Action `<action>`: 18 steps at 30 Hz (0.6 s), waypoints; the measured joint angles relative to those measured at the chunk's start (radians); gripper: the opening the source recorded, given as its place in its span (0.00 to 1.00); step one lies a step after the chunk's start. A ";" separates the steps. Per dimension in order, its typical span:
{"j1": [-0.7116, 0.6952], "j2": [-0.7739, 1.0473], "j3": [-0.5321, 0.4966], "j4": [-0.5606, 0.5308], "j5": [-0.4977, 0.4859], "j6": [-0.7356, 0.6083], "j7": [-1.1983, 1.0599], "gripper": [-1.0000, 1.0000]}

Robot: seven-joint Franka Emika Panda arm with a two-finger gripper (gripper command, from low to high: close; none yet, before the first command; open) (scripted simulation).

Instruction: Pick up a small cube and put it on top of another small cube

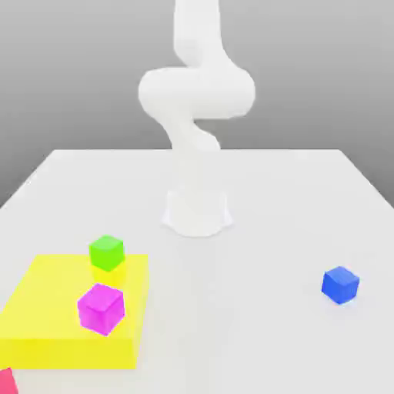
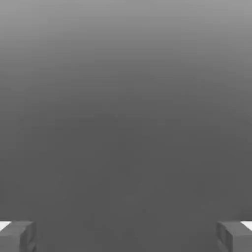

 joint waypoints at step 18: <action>0.256 0.658 0.364 -0.334 -0.040 0.400 0.238 0.50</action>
